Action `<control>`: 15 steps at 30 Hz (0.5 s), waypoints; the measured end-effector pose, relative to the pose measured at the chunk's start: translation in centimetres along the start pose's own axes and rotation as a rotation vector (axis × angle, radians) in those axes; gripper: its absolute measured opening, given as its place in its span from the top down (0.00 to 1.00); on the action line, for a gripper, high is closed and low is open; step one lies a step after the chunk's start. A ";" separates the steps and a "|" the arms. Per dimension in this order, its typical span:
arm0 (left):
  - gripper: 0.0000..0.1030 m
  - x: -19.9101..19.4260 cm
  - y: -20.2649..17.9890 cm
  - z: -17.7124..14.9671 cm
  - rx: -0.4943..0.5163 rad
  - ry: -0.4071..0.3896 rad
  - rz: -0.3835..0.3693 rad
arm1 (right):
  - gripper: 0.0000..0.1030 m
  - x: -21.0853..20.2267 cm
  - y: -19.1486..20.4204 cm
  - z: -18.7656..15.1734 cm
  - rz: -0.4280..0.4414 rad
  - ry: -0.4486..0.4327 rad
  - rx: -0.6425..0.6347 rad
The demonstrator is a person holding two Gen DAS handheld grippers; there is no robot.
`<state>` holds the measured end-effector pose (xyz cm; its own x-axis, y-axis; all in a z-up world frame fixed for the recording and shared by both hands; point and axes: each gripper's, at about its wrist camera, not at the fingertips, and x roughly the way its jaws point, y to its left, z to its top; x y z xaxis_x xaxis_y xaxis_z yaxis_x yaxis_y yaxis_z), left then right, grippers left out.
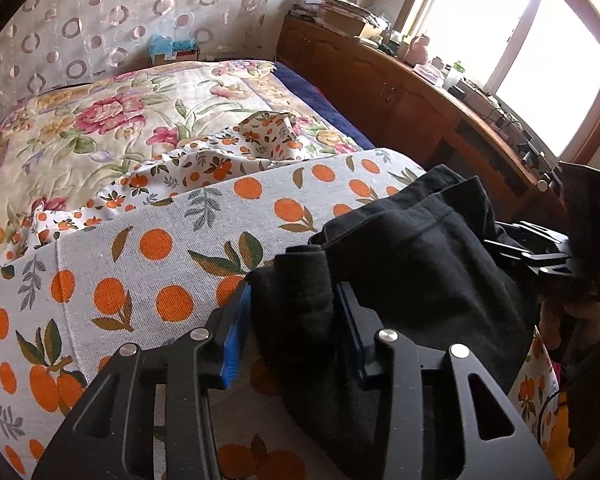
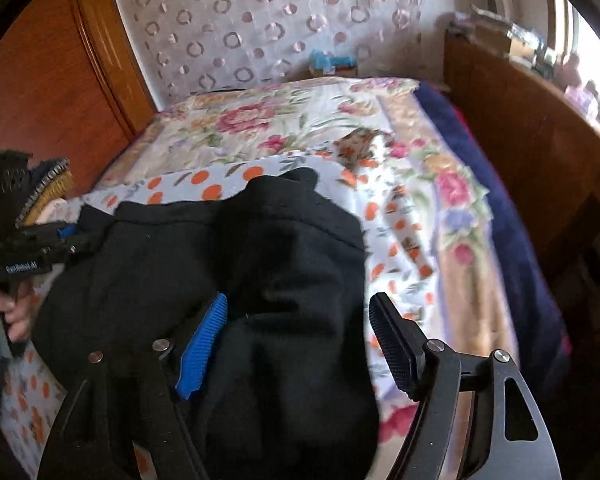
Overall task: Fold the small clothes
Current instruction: 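Lift the folded shirt with both tools and carry it toward the clothes stack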
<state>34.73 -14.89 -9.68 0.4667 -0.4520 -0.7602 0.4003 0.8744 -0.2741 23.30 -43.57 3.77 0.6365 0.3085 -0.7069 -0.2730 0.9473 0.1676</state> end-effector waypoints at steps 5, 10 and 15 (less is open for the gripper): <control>0.56 0.0 0.0 -0.1 -0.003 0.002 -0.005 | 0.27 0.7 0.2 0.7 0.042 0.008 -0.034; 0.56 0.2 -0.5 -0.2 0.016 -0.007 0.017 | 0.40 1.0 0.6 0.1 0.036 -0.001 -0.082; 0.81 0.1 -0.8 -0.3 0.012 -0.005 -0.033 | 0.65 0.8 1.3 -1.0 0.075 -0.009 -0.093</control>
<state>34.26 -15.57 -9.73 0.4573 -0.4814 -0.7478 0.4250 0.8569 -0.2918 22.69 -42.23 2.73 0.6180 0.3796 -0.6885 -0.3859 0.9094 0.1550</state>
